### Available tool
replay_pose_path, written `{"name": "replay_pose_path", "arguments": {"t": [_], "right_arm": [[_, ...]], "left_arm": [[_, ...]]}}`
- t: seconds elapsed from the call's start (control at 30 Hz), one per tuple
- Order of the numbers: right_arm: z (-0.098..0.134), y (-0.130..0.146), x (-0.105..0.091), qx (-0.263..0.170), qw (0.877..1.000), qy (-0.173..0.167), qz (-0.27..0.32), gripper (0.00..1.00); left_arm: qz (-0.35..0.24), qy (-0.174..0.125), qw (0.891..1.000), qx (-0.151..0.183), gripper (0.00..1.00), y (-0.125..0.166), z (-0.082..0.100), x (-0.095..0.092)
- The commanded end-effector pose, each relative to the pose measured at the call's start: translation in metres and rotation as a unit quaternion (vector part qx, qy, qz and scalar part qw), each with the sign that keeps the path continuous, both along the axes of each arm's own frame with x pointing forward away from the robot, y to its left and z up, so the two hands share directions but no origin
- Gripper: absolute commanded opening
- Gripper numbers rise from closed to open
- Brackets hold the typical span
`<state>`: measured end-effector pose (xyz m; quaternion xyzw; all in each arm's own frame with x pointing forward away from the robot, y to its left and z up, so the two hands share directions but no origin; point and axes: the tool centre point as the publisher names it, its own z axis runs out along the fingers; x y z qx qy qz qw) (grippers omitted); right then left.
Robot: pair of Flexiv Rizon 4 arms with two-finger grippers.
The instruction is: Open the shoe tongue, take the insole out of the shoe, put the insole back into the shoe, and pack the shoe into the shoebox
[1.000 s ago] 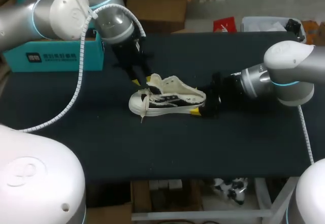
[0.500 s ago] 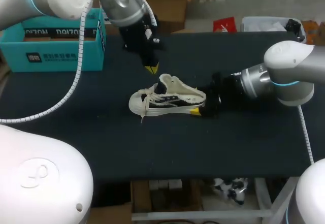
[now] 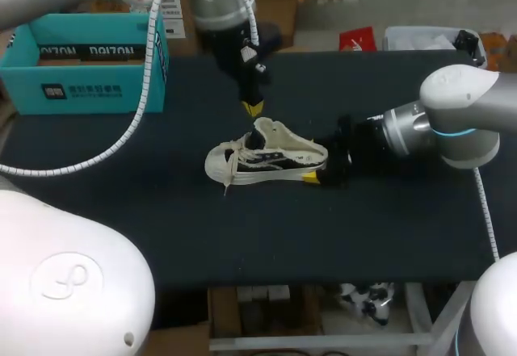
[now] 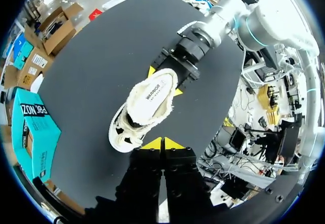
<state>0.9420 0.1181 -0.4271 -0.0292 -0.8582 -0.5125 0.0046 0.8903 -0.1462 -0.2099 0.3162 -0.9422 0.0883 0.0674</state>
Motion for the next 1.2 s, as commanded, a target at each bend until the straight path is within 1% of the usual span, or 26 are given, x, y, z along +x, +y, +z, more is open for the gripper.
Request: {"name": "replay_pose_path", "arguments": {"t": [0.03, 0.2, 0.23, 0.27, 0.3, 0.33, 0.37, 0.4, 0.47, 0.5, 0.53, 0.57, 0.6, 0.63, 0.67, 0.7, 0.73, 0.8, 0.87, 0.9, 0.97, 1.0, 1.03, 1.2], "right_arm": [[-0.003, 0.001, 0.0, 0.001, 1.0, 0.0, 0.0, 0.0], [-0.003, 0.001, 0.0, 0.001, 1.0, 0.0, 0.0, 0.0], [-0.003, 0.001, 0.0, 0.001, 1.0, 0.0, 0.0, 0.0], [-0.003, 0.001, 0.0, 0.001, 1.0, 0.0, 0.0, 0.0], [-0.003, 0.001, 0.0, 0.001, 1.0, 0.0, 0.0, 0.0], [-0.003, 0.001, 0.0, 0.001, 1.0, 0.0, 0.0, 0.0], [-0.003, 0.001, 0.0, 0.001, 1.0, 0.0, 0.0, 0.0], [-0.003, 0.001, 0.0, 0.001, 1.0, 0.0, 0.0, 0.0], [-0.003, 0.001, 0.0, 0.001, 1.0, 0.0, 0.0, 0.0], [-0.003, 0.001, 0.0, 0.001, 1.0, 0.0, 0.0, 0.0], [-0.003, 0.001, 0.0, 0.001, 1.0, 0.0, 0.0, 0.0], [-0.003, 0.001, 0.0, 0.001, 1.0, 0.0, 0.0, 0.0], [-0.003, 0.001, 0.0, 0.001, 1.0, 0.0, 0.0, 0.0], [-0.003, 0.001, 0.0, 0.001, 1.0, 0.0, 0.0, 0.0], [-0.003, 0.001, 0.0, 0.001, 1.0, 0.0, 0.0, 0.0], [-0.003, 0.001, 0.0, 0.001, 1.0, 0.0, 0.0, 0.0], [-0.003, 0.001, 0.0, 0.001, 1.0, 0.0, 0.0, 0.0], [-0.003, 0.001, 0.0, 0.001, 1.0, 0.0, 0.0, 0.0], [-0.003, 0.001, 0.0, 0.001, 1.0, 0.0, 0.0, 0.0], [-0.003, 0.001, 0.0, 0.001, 1.0, 0.0, 0.0, 0.0], [-0.003, 0.001, 0.0, 0.001, 1.0, 0.0, 0.0, 0.0], [-0.003, 0.001, 0.0, 0.001, 1.0, 0.0, 0.0, 0.0], [-0.003, 0.001, 0.0, 0.001, 1.0, 0.0, 0.0, 0.0], [-0.003, 0.001, 0.0, 0.001, 1.0, 0.0, 0.0, 0.0]], "left_arm": [[-0.112, 0.02, 0.993, 0.038, 0.0, -0.004, 0.001, 0.007], [-0.112, 0.02, 0.993, 0.038, 0.0, -0.004, 0.001, 0.007], [-0.141, 0.02, 0.989, 0.051, 0.0, -0.007, -0.001, 0.009], [-0.145, 0.013, 0.989, 0.041, 0.0, -0.01, -0.001, 0.014], [-0.146, 0.001, 0.988, 0.047, 0.0, -0.014, -0.003, 0.016], [-0.165, -0.005, 0.985, 0.044, 0.0, -0.017, -0.004, 0.018], [-0.164, -0.015, 0.986, 0.038, 0.0, -0.022, -0.006, 0.02], [-0.176, -0.019, 0.984, 0.038, 0.0, -0.027, -0.008, 0.022], [-0.19, -0.031, 0.98, 0.046, 0.0, -0.039, -0.016, 0.026], [-0.203, -0.033, 0.977, 0.052, 0.0, -0.044, -0.021, 0.026], [-0.208, -0.034, 0.976, 0.049, 0.0, -0.048, -0.025, 0.026], [-0.214, -0.038, 0.975, 0.054, 0.0, -0.053, -0.03, 0.025], [-0.219, -0.04, 0.974, 0.052, 0.0, -0.055, -0.034, 0.025], [-0.229, -0.038, 0.972, 0.042, 0.0, -0.057, -0.038, 0.025], [-0.238, -0.044, 0.969, 0.045, 0.0, -0.058, -0.043, 0.024], [-0.237, -0.047, 0.969, 0.046, 0.0, -0.06, -0.047, 0.023], [-0.249, -0.042, 0.967, 0.04, 0.0, -0.061, -0.052, 0.022], [-0.256, -0.058, 0.963, 0.053, 0.0, -0.063, -0.062, 0.021], [-0.268, -0.061, 0.96, 0.049, 0.0, -0.064, -0.073, 0.02], [-0.271, -0.059, 0.96, 0.044, 0.0, -0.063, -0.078, 0.021], [-0.274, -0.06, 0.959, 0.045, 0.0, -0.063, -0.091, 0.023], [-0.278, -0.052, 0.958, 0.042, 0.0, -0.063, -0.099, 0.024], [-0.28, -0.051, 0.958, 0.044, 0.0, -0.062, -0.105, 0.025], [-0.298, -0.042, 0.953, 0.044, 0.0, -0.055, -0.126, 0.024]]}}
